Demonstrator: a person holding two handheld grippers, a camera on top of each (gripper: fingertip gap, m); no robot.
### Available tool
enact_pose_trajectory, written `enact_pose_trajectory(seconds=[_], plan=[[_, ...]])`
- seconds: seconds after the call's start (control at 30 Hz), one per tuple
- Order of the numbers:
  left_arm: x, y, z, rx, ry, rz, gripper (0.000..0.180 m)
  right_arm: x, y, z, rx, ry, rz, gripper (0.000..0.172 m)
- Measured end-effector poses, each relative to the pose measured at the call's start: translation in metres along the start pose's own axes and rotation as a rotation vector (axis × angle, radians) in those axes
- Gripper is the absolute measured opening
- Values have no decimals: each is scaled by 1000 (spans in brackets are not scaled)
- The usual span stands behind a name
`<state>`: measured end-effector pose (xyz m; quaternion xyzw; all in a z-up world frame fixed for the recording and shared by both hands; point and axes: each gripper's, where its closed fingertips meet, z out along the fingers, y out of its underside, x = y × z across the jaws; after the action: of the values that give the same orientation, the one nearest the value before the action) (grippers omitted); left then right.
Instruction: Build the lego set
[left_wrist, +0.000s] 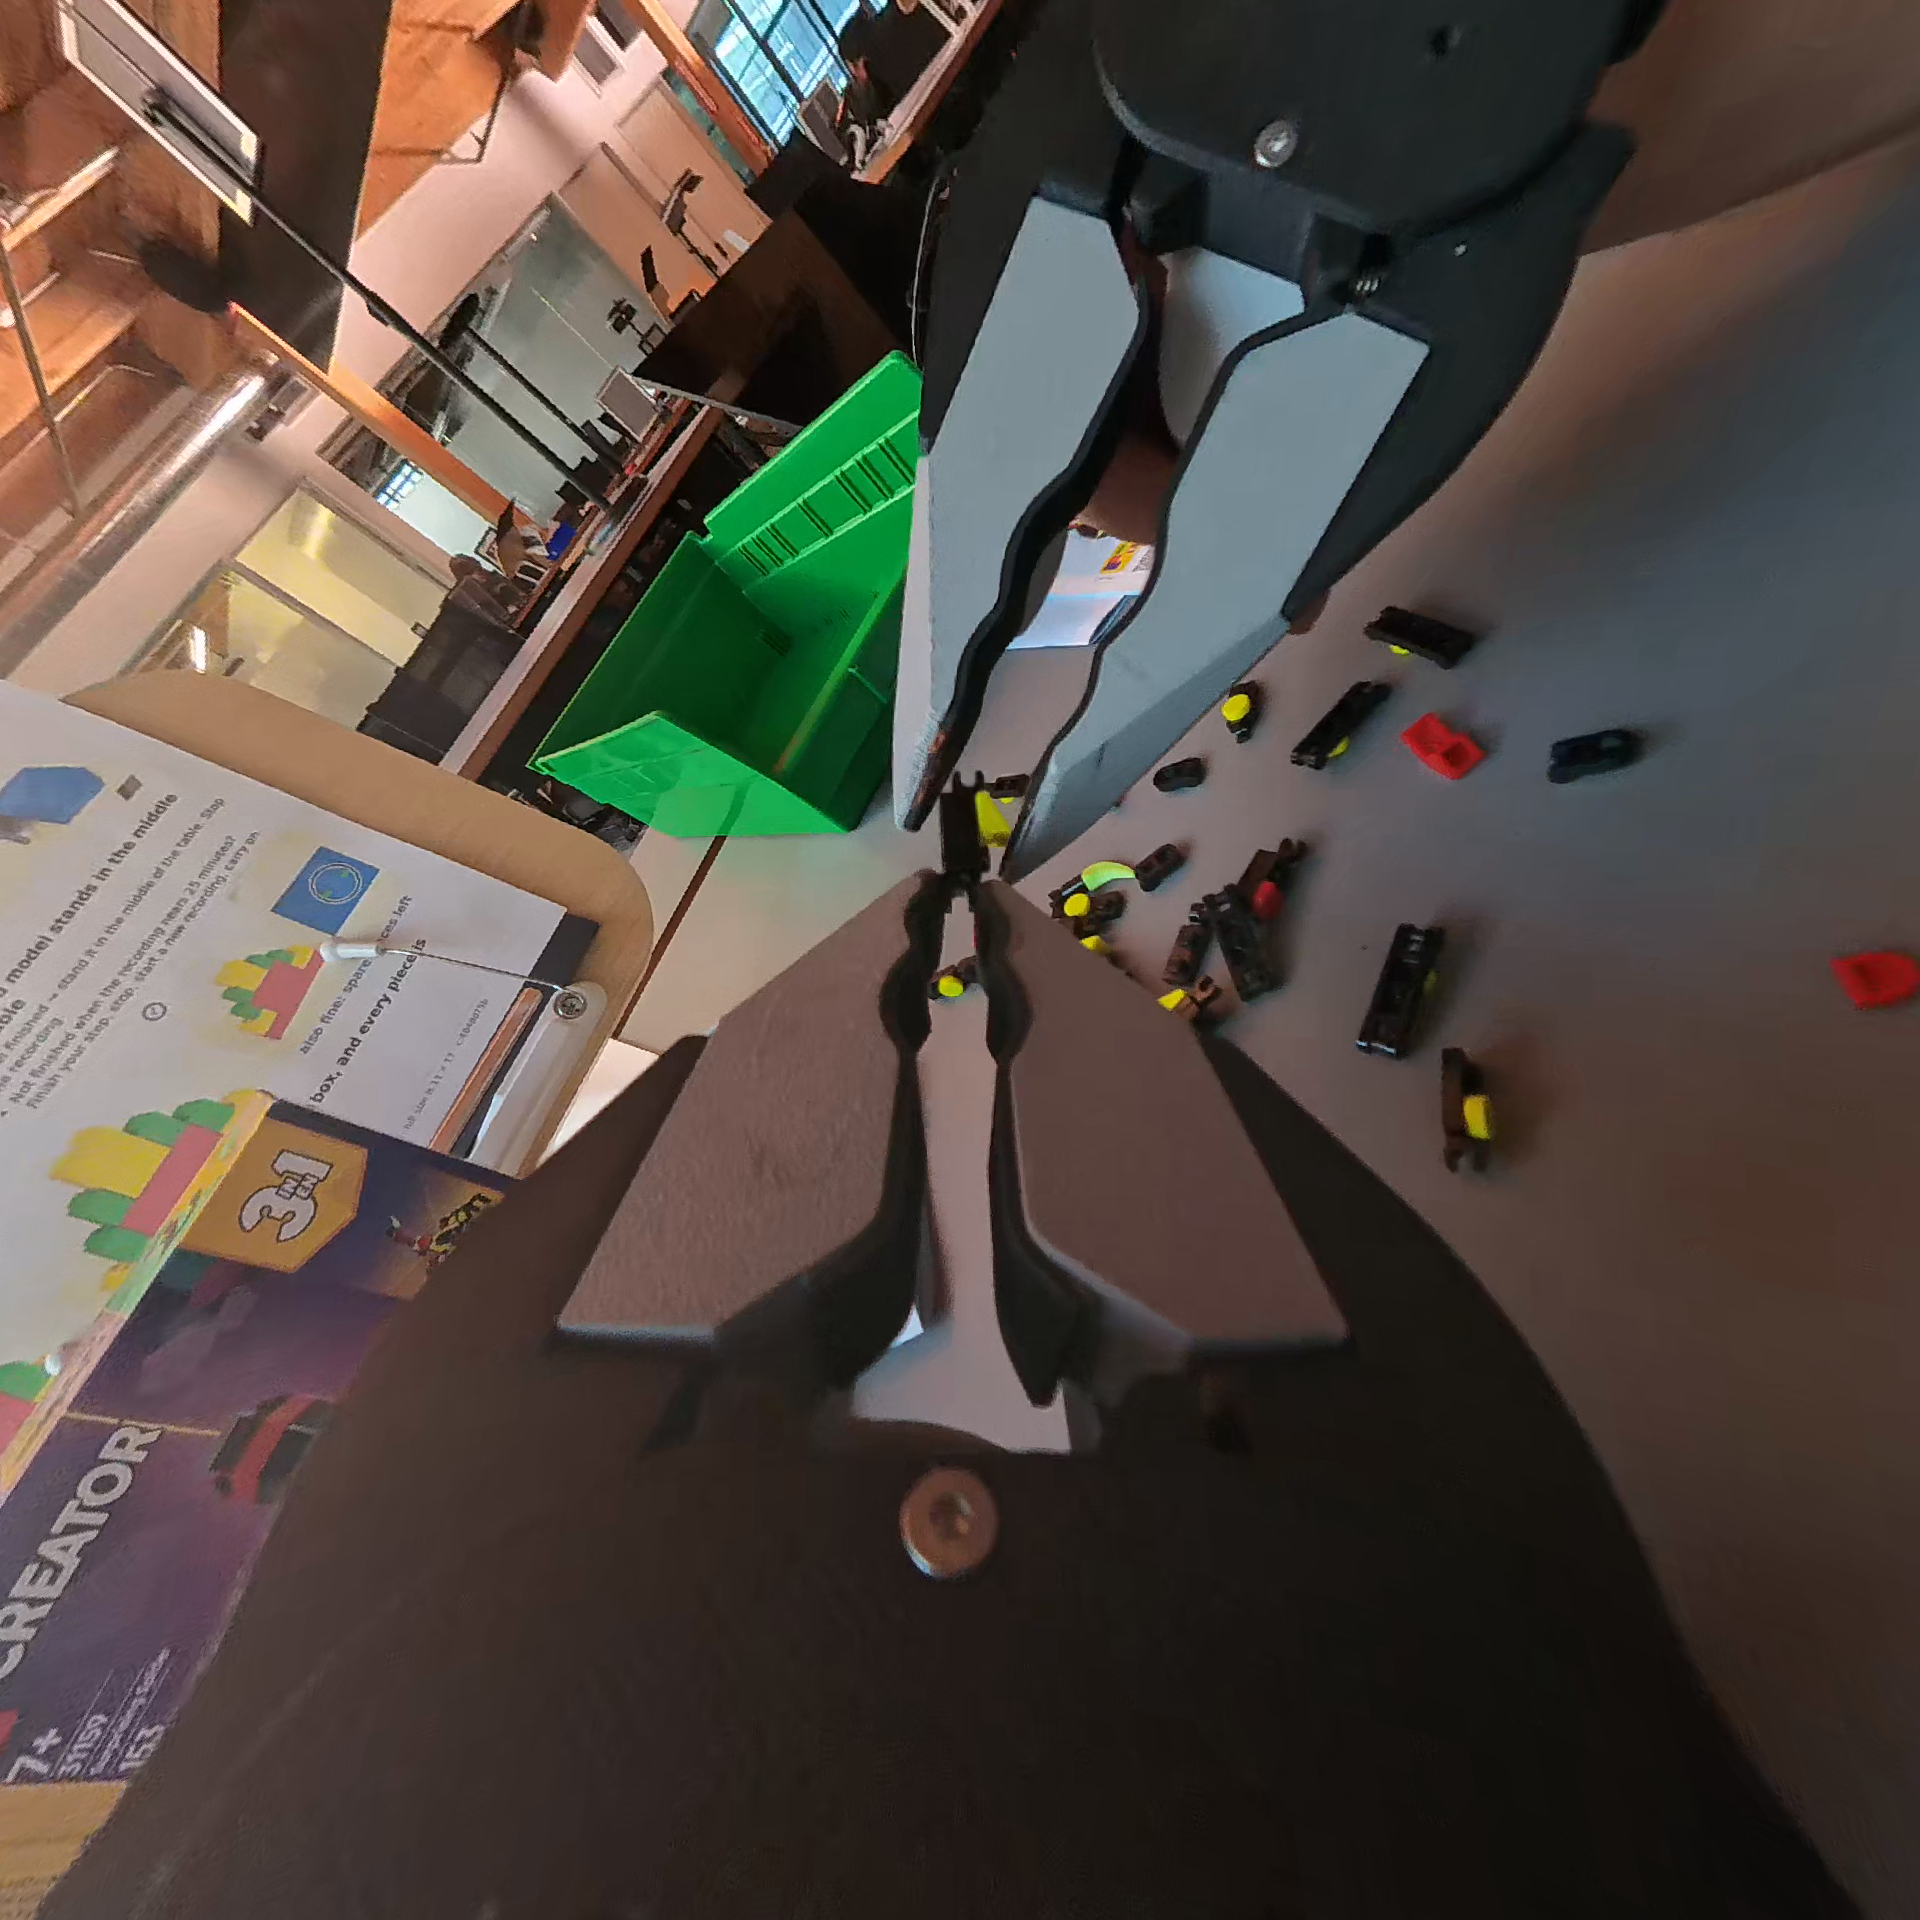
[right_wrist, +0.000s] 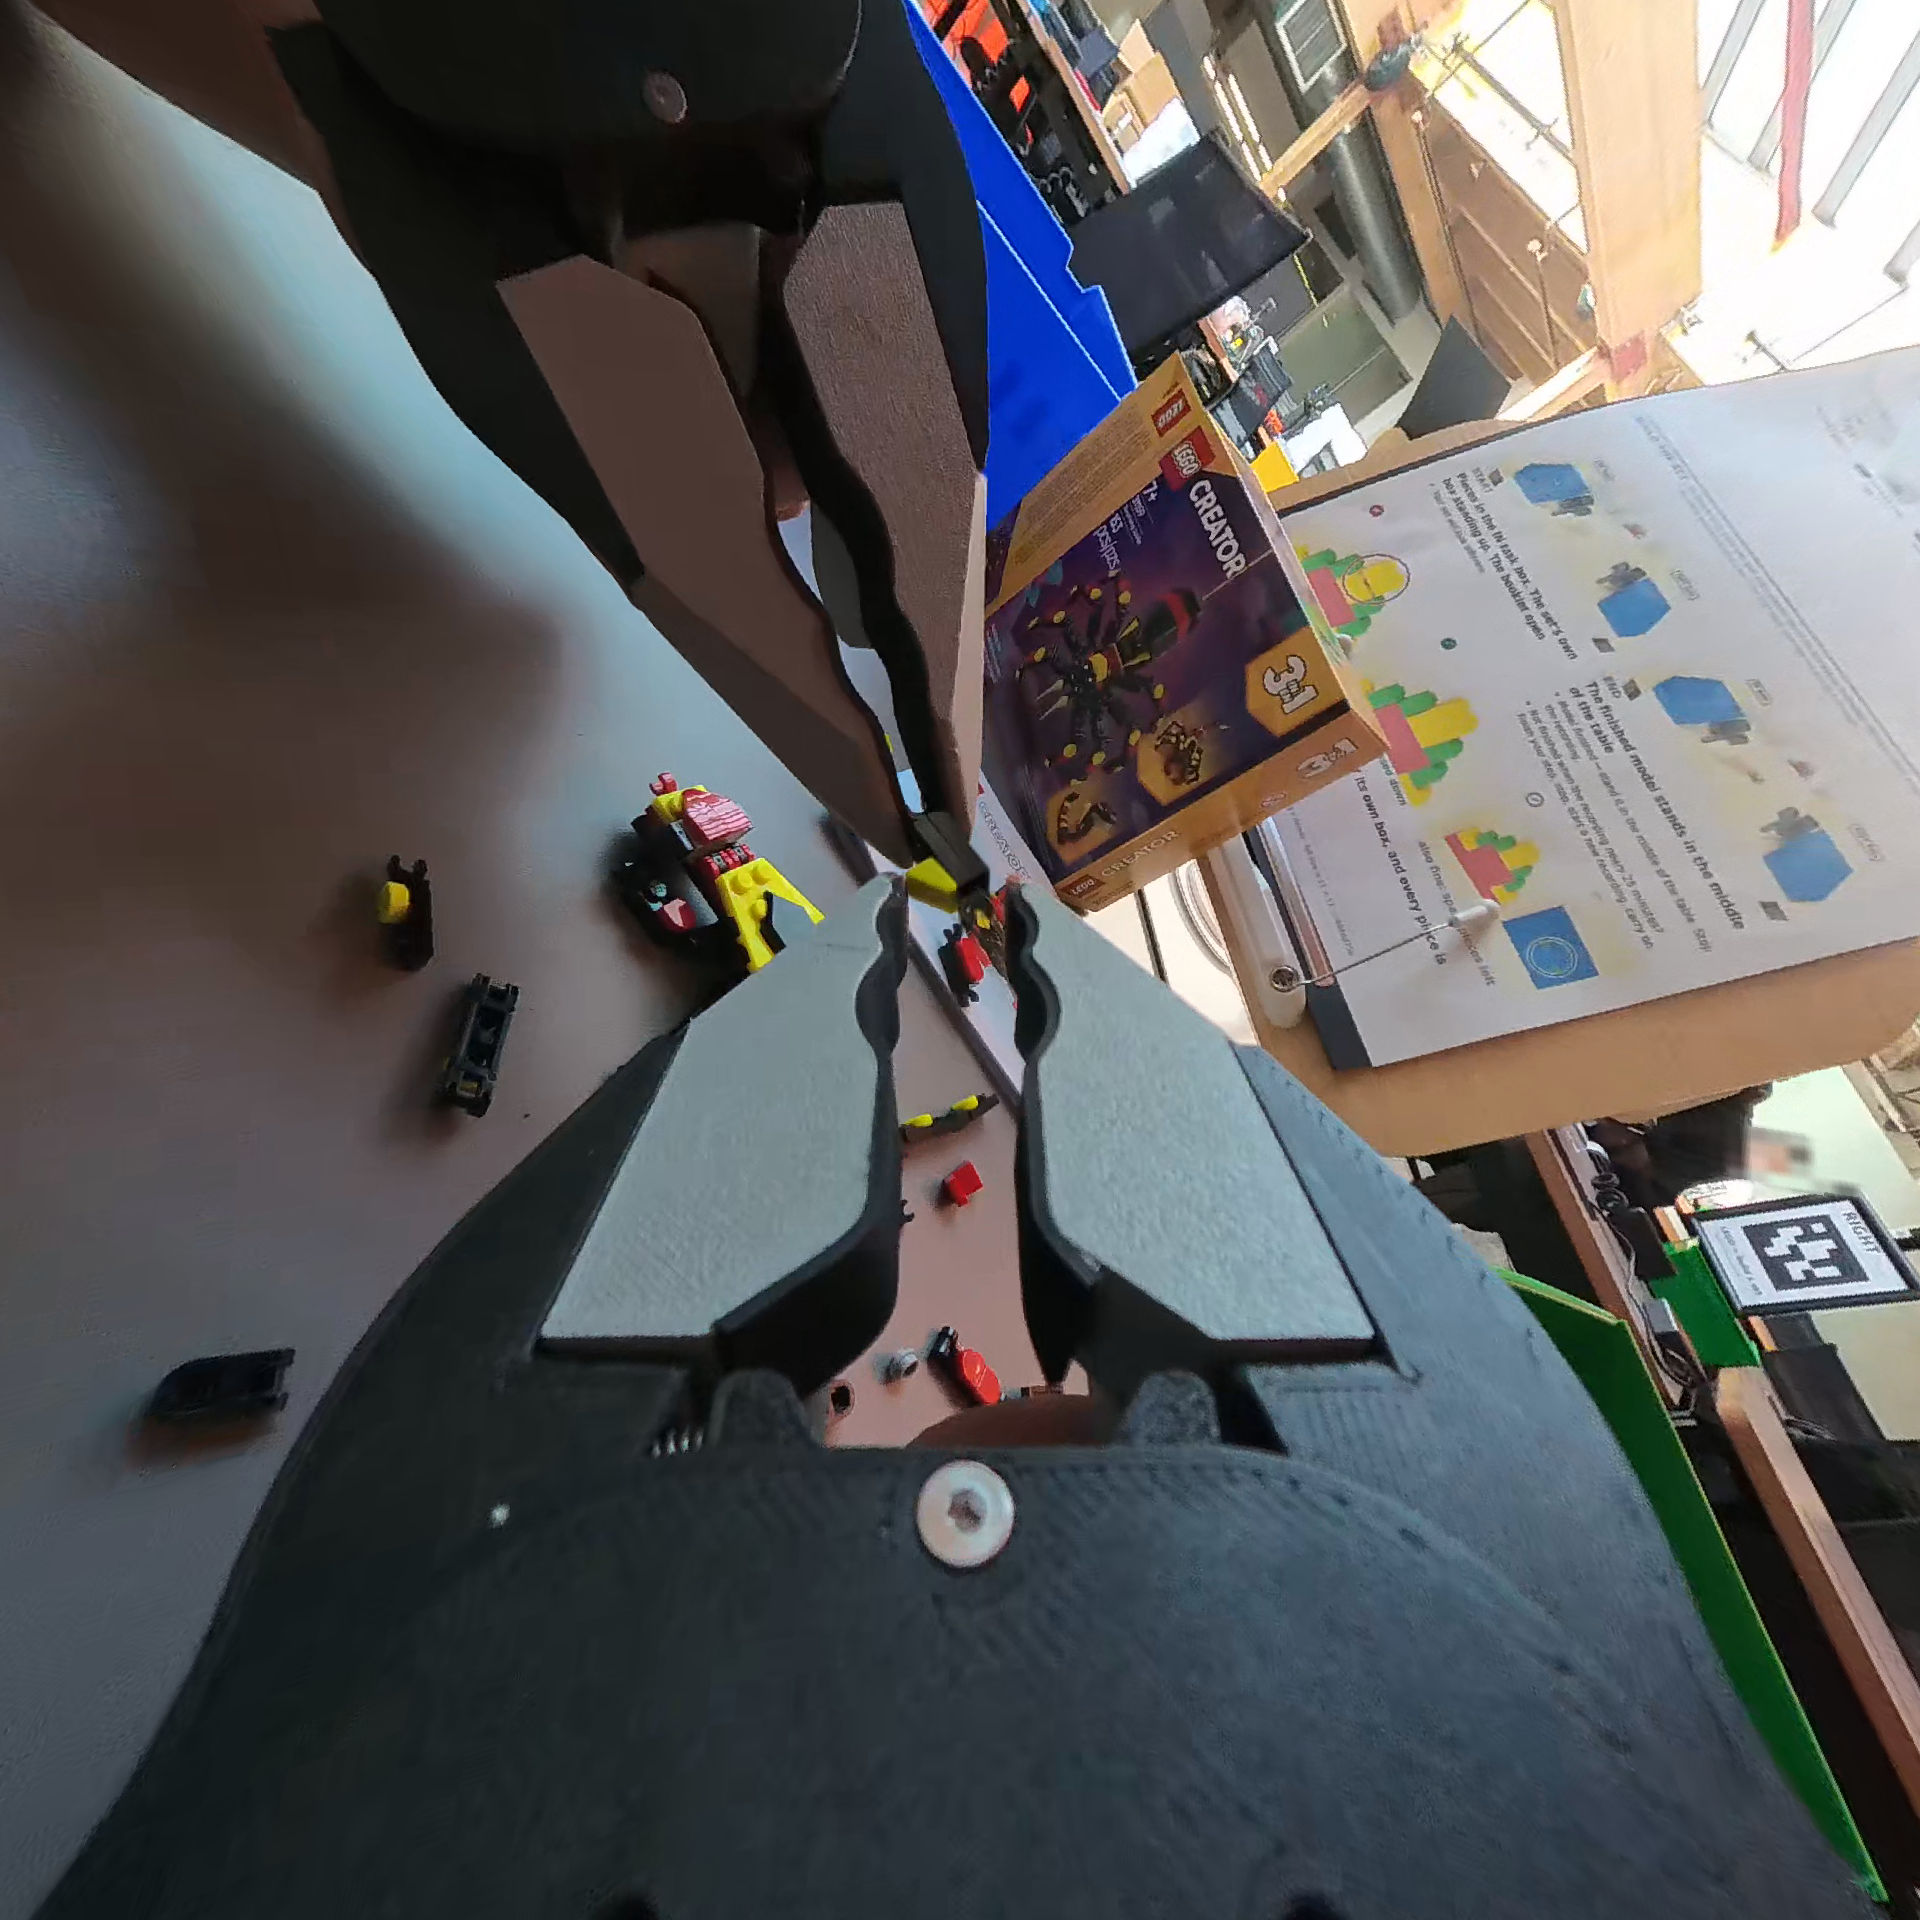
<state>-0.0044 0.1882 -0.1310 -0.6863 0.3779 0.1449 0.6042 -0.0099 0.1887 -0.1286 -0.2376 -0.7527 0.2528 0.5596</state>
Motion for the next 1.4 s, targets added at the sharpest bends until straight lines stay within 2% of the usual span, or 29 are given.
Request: enact_pose_trajectory(seconds=[0.23,0.37,0.43,0.6,0.77,0.87,1.03,1.2,1.3,1.4], plan=[[-3,-2,-1,3,-24,12,3,1,-1,-2,10,-7,16,12],[-6,-4,-1,3,-63,-9,3,4,-1,-1,-3,-13,98,11],[-11,-4,-1,-1,-106,-33,3,8,-1,2,-10,17,130,11],[-20,-5,-1,12,-186,-137,2,17,-2,4,-48,121,81,11],[-31,-8,-5,58,-239,-217,2,24,-9,6,-28,187,154,10],[-34,-4,-5,47,-238,-204,2,19,-9,5,-11,125,173,3],[-30,-4,-3,58,-171,-226,0,16,-7,4,-41,124,59,3],[-25,1,-2,10,-156,-164,0,7,2,8,-71,48,96,2],[-24,2,0,15,-149,-201,0,2,4,8,-72,-30,200,2],[-29,-9,-3,70,-178,-197,0,-35,-7,15,-19,-280,403,3]])
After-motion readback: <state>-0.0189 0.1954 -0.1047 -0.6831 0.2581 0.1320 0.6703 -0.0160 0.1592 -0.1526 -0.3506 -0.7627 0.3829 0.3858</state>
